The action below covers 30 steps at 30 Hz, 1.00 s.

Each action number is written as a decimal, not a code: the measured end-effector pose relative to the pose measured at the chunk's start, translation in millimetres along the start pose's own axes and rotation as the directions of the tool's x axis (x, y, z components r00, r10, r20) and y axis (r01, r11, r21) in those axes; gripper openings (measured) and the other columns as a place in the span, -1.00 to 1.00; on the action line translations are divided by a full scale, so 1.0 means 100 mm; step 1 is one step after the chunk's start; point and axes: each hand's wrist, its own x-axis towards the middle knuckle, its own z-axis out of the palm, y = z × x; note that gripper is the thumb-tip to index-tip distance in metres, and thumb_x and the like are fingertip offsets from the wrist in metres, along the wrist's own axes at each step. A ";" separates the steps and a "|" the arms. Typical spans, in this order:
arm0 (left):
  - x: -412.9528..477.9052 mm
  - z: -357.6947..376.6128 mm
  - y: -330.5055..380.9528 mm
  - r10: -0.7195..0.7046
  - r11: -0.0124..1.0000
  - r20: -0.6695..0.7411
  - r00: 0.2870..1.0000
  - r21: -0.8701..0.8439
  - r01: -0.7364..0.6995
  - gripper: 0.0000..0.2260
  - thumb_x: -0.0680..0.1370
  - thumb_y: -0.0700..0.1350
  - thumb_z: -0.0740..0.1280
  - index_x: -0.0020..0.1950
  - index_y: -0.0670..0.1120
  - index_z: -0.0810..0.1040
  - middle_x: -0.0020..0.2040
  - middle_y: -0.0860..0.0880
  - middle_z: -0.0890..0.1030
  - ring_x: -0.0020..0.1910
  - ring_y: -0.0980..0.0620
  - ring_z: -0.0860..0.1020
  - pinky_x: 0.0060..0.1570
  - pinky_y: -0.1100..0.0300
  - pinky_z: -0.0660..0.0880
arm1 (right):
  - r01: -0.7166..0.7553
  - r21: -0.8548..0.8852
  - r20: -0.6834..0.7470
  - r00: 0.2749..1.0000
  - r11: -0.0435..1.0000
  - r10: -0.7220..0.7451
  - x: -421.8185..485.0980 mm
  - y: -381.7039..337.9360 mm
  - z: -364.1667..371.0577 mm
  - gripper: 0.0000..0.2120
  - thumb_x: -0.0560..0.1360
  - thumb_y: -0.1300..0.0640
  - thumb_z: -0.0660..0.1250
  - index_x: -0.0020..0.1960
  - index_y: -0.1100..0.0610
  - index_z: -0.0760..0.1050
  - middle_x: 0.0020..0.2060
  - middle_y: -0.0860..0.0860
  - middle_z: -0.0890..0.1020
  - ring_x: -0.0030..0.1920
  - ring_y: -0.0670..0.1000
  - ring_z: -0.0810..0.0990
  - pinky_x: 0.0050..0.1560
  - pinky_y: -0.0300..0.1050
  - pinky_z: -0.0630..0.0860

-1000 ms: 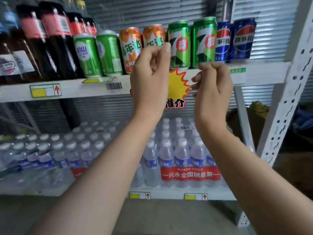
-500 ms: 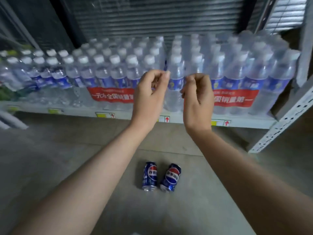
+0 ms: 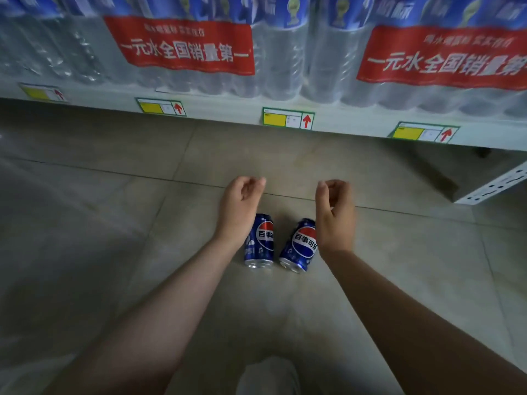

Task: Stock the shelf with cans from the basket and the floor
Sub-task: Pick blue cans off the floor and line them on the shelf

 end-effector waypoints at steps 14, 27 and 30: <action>0.14 0.30 -1.07 -0.511 0.849 0.169 0.843 -0.053 0.526 -0.56 0.34 0.07 0.57 0.11 -0.03 0.51 0.05 -0.08 0.64 -0.07 -0.07 0.66 -0.09 -0.02 0.64 | -0.532 -0.291 0.024 0.827 0.795 0.562 -0.09 1.01 0.09 -0.30 0.50 -0.29 0.26 0.39 0.22 0.31 0.19 0.14 0.54 0.17 0.14 0.56 0.17 0.06 0.54; 0.21 0.30 -0.91 -0.529 0.776 0.350 0.773 -0.170 0.608 -0.61 0.38 0.01 0.54 0.13 -0.13 0.62 -0.01 -0.17 0.71 -0.05 -0.17 0.69 -0.04 -0.17 0.63 | -0.670 0.106 0.375 0.712 0.735 0.595 -0.04 0.87 0.10 -0.73 0.52 0.02 0.40 0.18 0.06 0.49 0.07 0.06 0.65 0.04 0.06 0.64 -0.03 -0.05 0.59; 0.24 0.31 -0.84 -0.483 0.778 0.385 0.786 -0.223 0.587 -0.61 0.39 0.02 0.52 0.15 -0.11 0.62 0.03 -0.15 0.71 -0.01 -0.16 0.69 0.04 -0.22 0.59 | -0.622 0.122 0.407 0.742 0.774 0.532 0.08 0.72 0.01 -0.71 0.50 0.03 0.42 0.18 0.02 0.47 0.04 0.03 0.64 -0.01 0.00 0.64 -0.12 -0.14 0.58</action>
